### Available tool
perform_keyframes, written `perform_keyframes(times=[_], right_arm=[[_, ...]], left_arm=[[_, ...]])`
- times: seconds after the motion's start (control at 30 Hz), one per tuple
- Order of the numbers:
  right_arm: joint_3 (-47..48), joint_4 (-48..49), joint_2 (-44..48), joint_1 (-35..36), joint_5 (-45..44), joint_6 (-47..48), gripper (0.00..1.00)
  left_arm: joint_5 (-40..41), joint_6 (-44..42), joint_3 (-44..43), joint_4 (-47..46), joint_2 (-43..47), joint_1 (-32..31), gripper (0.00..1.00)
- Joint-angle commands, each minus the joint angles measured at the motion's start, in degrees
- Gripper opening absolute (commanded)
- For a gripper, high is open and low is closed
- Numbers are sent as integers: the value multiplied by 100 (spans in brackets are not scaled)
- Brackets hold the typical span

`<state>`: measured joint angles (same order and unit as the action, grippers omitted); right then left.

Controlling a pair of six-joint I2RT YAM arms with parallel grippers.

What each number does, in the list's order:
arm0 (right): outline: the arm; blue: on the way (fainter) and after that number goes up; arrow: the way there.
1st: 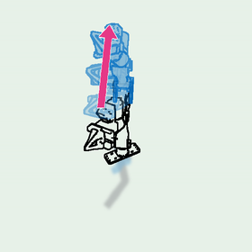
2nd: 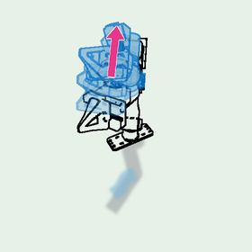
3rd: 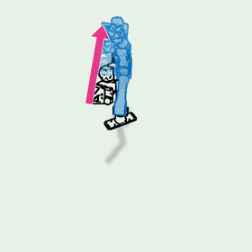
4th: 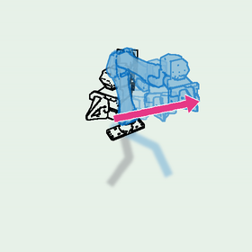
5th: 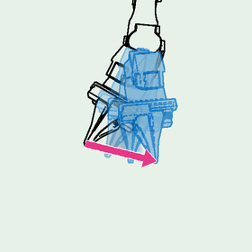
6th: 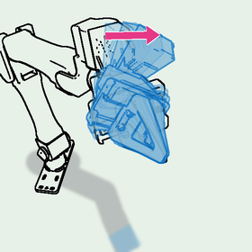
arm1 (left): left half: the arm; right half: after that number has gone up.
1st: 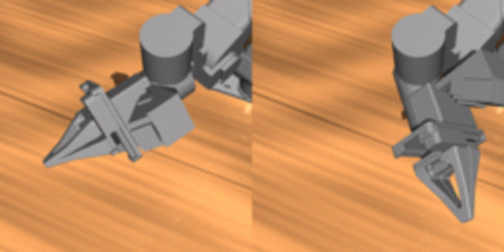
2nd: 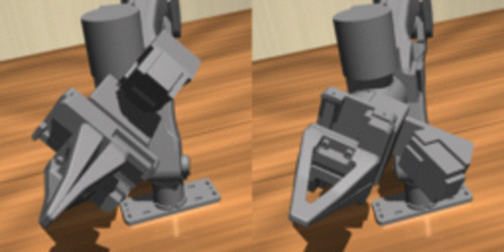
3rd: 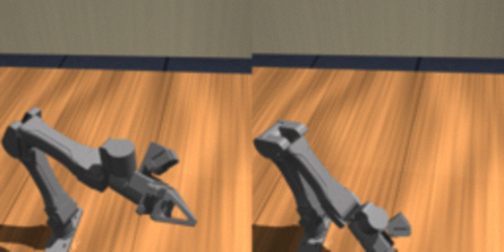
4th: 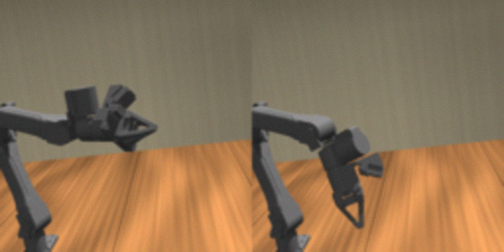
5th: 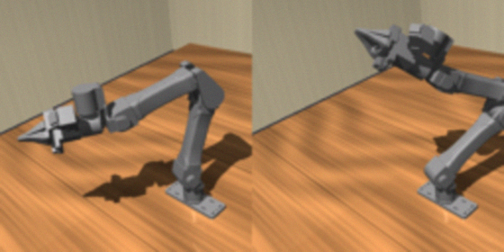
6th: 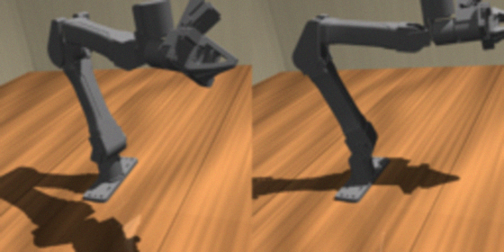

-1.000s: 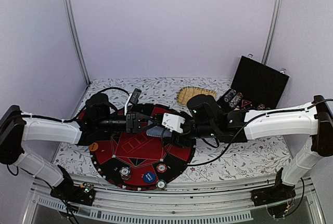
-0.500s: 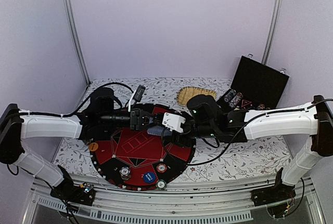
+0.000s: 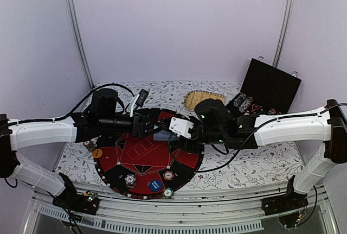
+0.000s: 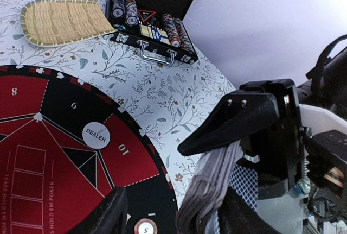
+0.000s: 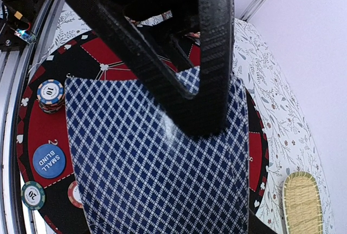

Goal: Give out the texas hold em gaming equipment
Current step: Pass from the left arm to the right

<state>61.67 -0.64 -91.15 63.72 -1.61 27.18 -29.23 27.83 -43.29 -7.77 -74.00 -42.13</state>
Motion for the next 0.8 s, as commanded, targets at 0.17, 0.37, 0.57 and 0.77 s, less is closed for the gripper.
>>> perform_keyframes(times=[0.17,0.37,0.57,0.77], right_arm=[[113,127,35,-9,22,-11,49],[85,123,31,-9,4,-2,48],[82,158,12,-18,11,6,47],[91,148,-32,-23,20,11,47]], left_arm=[[-189,127,-56,-212,175,7,76],[-190,281,-25,-95,414,97,80],[-139,309,77,144,584,105,47],[-244,329,110,135,549,95,33]])
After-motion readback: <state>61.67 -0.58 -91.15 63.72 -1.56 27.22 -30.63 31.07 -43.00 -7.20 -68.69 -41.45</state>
